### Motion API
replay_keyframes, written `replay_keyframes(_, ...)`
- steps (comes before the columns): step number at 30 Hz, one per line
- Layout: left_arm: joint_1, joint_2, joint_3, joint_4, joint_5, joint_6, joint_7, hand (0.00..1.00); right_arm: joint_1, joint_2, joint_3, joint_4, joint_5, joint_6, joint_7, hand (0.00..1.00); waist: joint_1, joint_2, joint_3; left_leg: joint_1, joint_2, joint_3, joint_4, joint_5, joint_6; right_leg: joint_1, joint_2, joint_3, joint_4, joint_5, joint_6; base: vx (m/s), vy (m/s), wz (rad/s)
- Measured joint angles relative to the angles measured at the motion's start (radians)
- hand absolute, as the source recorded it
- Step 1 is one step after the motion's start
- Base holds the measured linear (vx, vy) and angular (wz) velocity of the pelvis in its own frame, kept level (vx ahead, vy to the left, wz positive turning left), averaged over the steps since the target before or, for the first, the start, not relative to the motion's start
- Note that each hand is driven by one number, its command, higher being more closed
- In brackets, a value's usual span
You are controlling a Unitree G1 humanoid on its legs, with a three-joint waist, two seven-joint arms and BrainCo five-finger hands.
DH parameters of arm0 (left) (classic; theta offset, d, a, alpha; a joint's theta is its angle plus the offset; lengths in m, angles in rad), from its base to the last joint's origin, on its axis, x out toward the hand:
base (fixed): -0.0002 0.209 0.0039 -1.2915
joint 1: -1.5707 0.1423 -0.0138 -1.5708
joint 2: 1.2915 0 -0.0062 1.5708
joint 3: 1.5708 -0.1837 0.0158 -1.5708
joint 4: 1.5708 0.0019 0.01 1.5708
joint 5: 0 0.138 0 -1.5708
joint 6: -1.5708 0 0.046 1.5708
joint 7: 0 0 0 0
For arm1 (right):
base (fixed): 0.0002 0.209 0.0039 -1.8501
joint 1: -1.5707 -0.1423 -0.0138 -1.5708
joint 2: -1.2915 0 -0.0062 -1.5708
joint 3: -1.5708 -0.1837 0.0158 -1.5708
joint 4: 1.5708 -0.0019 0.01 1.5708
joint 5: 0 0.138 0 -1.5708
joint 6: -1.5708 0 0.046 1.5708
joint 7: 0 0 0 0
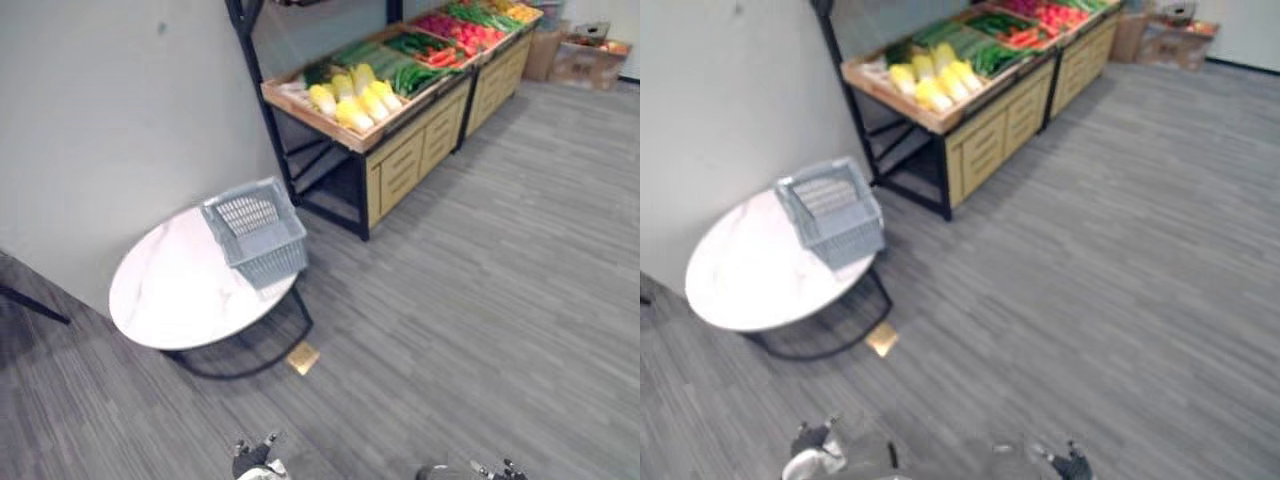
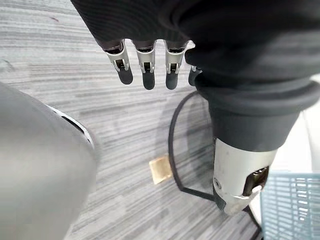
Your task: Pick vegetable in the basket
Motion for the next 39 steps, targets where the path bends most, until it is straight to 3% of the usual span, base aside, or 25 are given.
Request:
replay_keyframes(1, 0.006, 0.005, -0.004, 0.006, 0.000, 0.000, 0.010, 0.00, -0.006, 0.000, -0.002, 0.004, 0.000, 0.001, -0.005, 0.00, 0.002, -0.006, 0.002, -0.011, -0.022, 0.046, -0.185, -0.009, 0.003, 0.038, -0.018, -0.008, -0.032, -0.002, 0.018, 0.37, 0.058, 0.12)
replay_keyframes(2, 0.008, 0.006, -0.005, 0.008, -0.003, -0.001, 0.011, 0.00, -0.005, 0.000, -0.004, 0.005, 0.000, 0.001, -0.005, 0.00, 0.002, -0.007, 0.001, -0.009, -0.028, 0.055, -0.234, -0.007, 0.005, 0.045, -0.023, -0.009, -0.036, -0.004, 0.023, 0.40, 0.177, 0.12)
replay_keyframes(3, 0.010, 0.010, -0.018, 0.010, -0.008, -0.003, 0.018, 0.00, -0.003, 0.001, -0.016, 0.008, 0.000, 0.001, -0.006, 0.00, 0.001, -0.012, 0.000, 0.003, -0.063, 0.082, -0.474, 0.017, 0.033, 0.074, -0.047, -0.021, -0.056, -0.015, 0.050, 0.35, 0.196, 0.13)
replay_keyframes(6, 0.016, 0.010, -0.032, 0.019, -0.008, -0.014, 0.022, 0.00, 0.008, 0.001, -0.013, 0.008, 0.000, 0.000, -0.007, 0.00, 0.001, -0.008, -0.003, 0.030, -0.096, 0.077, -0.805, 0.083, 0.051, 0.129, -0.082, -0.026, -0.065, -0.053, 0.107, 0.32, 0.234, 0.11)
replay_keyframes(8, 0.021, 0.015, -0.037, 0.020, -0.009, -0.015, 0.022, 0.00, 0.011, 0.004, -0.003, 0.024, 0.000, 0.001, -0.008, 0.00, 0.008, -0.016, -0.017, 0.028, -0.111, 0.081, -0.792, 0.177, 0.066, 0.153, -0.103, -0.015, -0.068, -0.081, 0.126, 0.38, 0.305, 0.01)
replay_keyframes(9, 0.020, 0.040, -0.058, 0.020, -0.008, -0.015, 0.022, 0.00, 0.004, 0.021, 0.003, 0.048, -0.010, 0.001, -0.009, 0.00, 0.015, -0.057, -0.042, 0.006, -0.140, 0.103, -0.742, 0.175, 0.086, 0.158, -0.132, 0.032, -0.079, -0.089, 0.105, 0.40, 0.256, 0.04)
replay_keyframes(10, 0.016, 0.052, -0.068, 0.020, -0.008, -0.015, 0.021, 0.00, 0.000, 0.026, 0.002, 0.056, -0.020, 0.001, -0.008, 0.00, 0.016, -0.072, -0.049, -0.007, -0.151, 0.104, -0.722, 0.153, 0.098, 0.155, -0.140, 0.048, -0.079, -0.076, 0.098, 0.49, 0.255, 0.10)
replay_keyframes(12, 0.008, 0.078, -0.078, 0.038, -0.009, -0.014, 0.021, 0.00, -0.010, 0.033, -0.001, 0.083, -0.032, 0.001, -0.006, 0.00, 0.019, -0.103, -0.064, -0.003, -0.173, 0.103, -0.693, 0.105, 0.107, 0.139, -0.161, 0.091, -0.053, 0.017, 0.113, 0.46, 0.257, 0.07)
replay_keyframes(13, 0.008, 0.088, -0.079, 0.040, -0.008, -0.013, 0.021, 0.00, -0.010, 0.033, -0.004, 0.088, -0.032, 0.000, -0.006, 0.00, 0.019, -0.108, -0.074, 0.005, -0.182, 0.106, -0.694, 0.093, 0.111, 0.124, -0.167, 0.105, -0.022, 0.030, 0.112, 0.36, 0.218, -0.10)
replay_keyframes(16, 0.013, 0.101, -0.101, 0.073, -0.006, -0.012, 0.022, 0.00, -0.011, 0.035, -0.022, 0.099, -0.037, -0.002, -0.006, 0.00, 0.022, -0.117, -0.090, 0.115, -0.209, 0.134, -0.756, 0.057, 0.123, -0.018, -0.198, 0.204, 0.312, 0.124, 0.081, 0.26, 0.173, -0.19)
replay_keyframes(17, 0.022, 0.104, -0.125, 0.075, -0.006, -0.010, 0.022, 0.00, 0.002, 0.036, -0.020, 0.099, -0.036, -0.002, -0.006, 0.00, 0.011, -0.106, -0.093, 0.165, -0.212, 0.128, -0.784, 0.038, 0.127, -0.072, -0.203, 0.232, 0.463, 0.221, 0.090, 0.26, 0.150, 0.08)
replay_keyframes(18, 0.024, 0.122, -0.168, 0.076, -0.005, -0.005, 0.023, 0.00, 0.008, 0.042, -0.018, 0.103, -0.036, -0.001, -0.005, 0.00, 0.002, -0.116, -0.088, 0.207, -0.229, 0.123, -0.794, 0.019, 0.144, -0.152, -0.210, 0.243, 0.675, 0.217, 0.098, 0.26, 0.150, 0.21)
replay_keyframes(19, 0.024, 0.130, -0.186, 0.078, -0.004, 0.003, 0.022, 0.00, 0.008, 0.043, -0.018, 0.105, -0.036, -0.002, -0.006, 0.00, -0.008, -0.121, -0.085, 0.229, -0.238, 0.111, -0.796, 0.009, 0.147, -0.183, -0.204, 0.239, 0.754, 0.214, 0.095, 0.42, 0.150, 0.40)
replay_keyframes(20, 0.023, 0.136, -0.218, 0.083, -0.003, 0.012, 0.021, 0.00, 0.010, 0.041, -0.018, 0.101, -0.036, -0.002, -0.007, 0.00, -0.015, -0.122, -0.085, 0.271, -0.252, 0.086, -0.797, -0.009, 0.160, -0.228, -0.197, 0.211, 0.861, 0.158, 0.091, 0.38, 0.088, 0.55)
replay_keyframes(21, 0.020, 0.135, -0.233, 0.088, 0.001, 0.011, 0.020, 0.00, 0.015, 0.038, -0.016, 0.095, -0.036, -0.001, -0.007, 0.00, -0.016, -0.114, -0.083, 0.309, -0.253, 0.064, -0.798, -0.034, 0.174, -0.259, -0.181, 0.147, 0.871, 0.033, 0.063, 0.38, 0.088, 0.58)
replay_keyframes(23, 0.019, 0.134, -0.227, 0.089, 0.003, 0.010, 0.020, 0.00, 0.021, 0.039, -0.009, 0.076, -0.036, -0.002, -0.007, 0.00, -0.028, -0.110, -0.082, 0.337, -0.247, 0.034, -0.799, -0.040, 0.160, -0.290, -0.157, 0.055, 0.747, -0.063, 0.043, 0.40, 0.004, 0.81)
replay_keyframes(25, 0.021, 0.128, -0.206, 0.091, 0.003, 0.010, 0.021, 0.00, 0.014, 0.039, -0.008, 0.074, -0.036, -0.002, -0.006, 0.00, -0.037, -0.106, -0.080, 0.363, -0.238, -0.003, -0.813, -0.040, 0.158, -0.309, -0.123, 0.043, 0.507, -0.069, 0.033, 0.43, -0.110, 0.88)
replay_keyframes(27, 0.021, 0.126, -0.187, 0.090, 0.003, 0.009, 0.021, 0.00, 0.008, 0.039, 0.000, 0.074, -0.036, -0.003, -0.005, 0.00, -0.036, -0.099, -0.076, 0.365, -0.210, -0.063, -0.818, -0.048, 0.122, -0.316, -0.078, 0.159, 0.191, -0.013, 0.051, 0.42, -0.242, 0.89)
replay_keyframes(28, 0.021, 0.126, -0.186, 0.090, 0.004, 0.009, 0.021, 0.00, 0.008, 0.038, 0.000, 0.075, -0.036, -0.003, -0.005, 0.00, -0.035, -0.102, -0.075, 0.364, -0.206, -0.076, -0.818, -0.055, 0.104, -0.315, -0.079, 0.198, 0.131, 0.021, 0.049, 0.43, -0.403, 0.87)
replay_keyframes(29, 0.025, 0.126, -0.162, 0.094, 0.001, 0.008, 0.020, 0.00, 0.009, 0.043, 0.000, 0.079, -0.036, -0.003, -0.005, 0.00, -0.033, -0.122, -0.072, 0.374, -0.204, -0.110, -0.817, -0.072, 0.067, -0.309, -0.080, 0.264, 0.076, 0.148, 0.078, 0.40, -0.420, 0.62)
replay_keyframes(30, 0.026, 0.124, -0.140, 0.104, 0.003, 0.009, 0.022, 0.00, 0.006, 0.040, 0.000, 0.085, -0.036, -0.002, -0.004, 0.00, -0.031, -0.117, -0.069, 0.386, -0.188, -0.124, -0.817, -0.079, 0.051, -0.297, -0.068, 0.258, 0.091, 0.151, 0.096, 0.44, -0.509, 0.53)
replay_keyframes(32, 0.027, 0.085, -0.106, 0.107, 0.005, 0.008, 0.022, 0.00, -0.002, 0.019, 0.000, 0.090, -0.036, -0.004, -0.004, 0.00, -0.024, -0.073, -0.065, 0.387, -0.122, -0.141, -0.819, -0.064, 0.024, -0.287, -0.014, 0.209, 0.113, 0.104, 0.068, 0.33, -0.428, 0.40)
replay_keyframes(33, 0.025, 0.061, -0.096, 0.109, 0.006, 0.008, 0.022, 0.00, -0.012, 0.008, 0.000, 0.102, -0.036, -0.001, -0.003, 0.00, -0.026, -0.052, -0.066, 0.387, -0.091, -0.145, -0.843, -0.028, -0.003, -0.278, 0.007, 0.174, 0.112, 0.082, 0.053, 0.24, -0.336, 0.48)
replay_keyframes(35, 0.025, 0.057, -0.080, 0.110, 0.006, 0.007, 0.022, 0.00, -0.013, 0.002, 0.000, 0.117, -0.036, 0.000, -0.001, 0.00, -0.026, -0.048, -0.068, 0.380, -0.068, -0.155, -0.869, 0.026, -0.014, -0.250, 0.024, 0.131, 0.075, 0.076, 0.043, 0.16, -0.265, 0.61)
replay_keyframes(39, 0.027, 0.056, -0.032, 0.118, -0.010, 0.003, 0.023, 0.00, -0.012, -0.010, 0.000, 0.135, -0.034, -0.002, 0.013, 0.00, -0.013, -0.046, -0.075, 0.358, -0.040, -0.183, -0.867, 0.072, -0.019, -0.179, 0.044, 0.056, -0.006, 0.075, 0.038, 0.09, -0.167, 0.52)
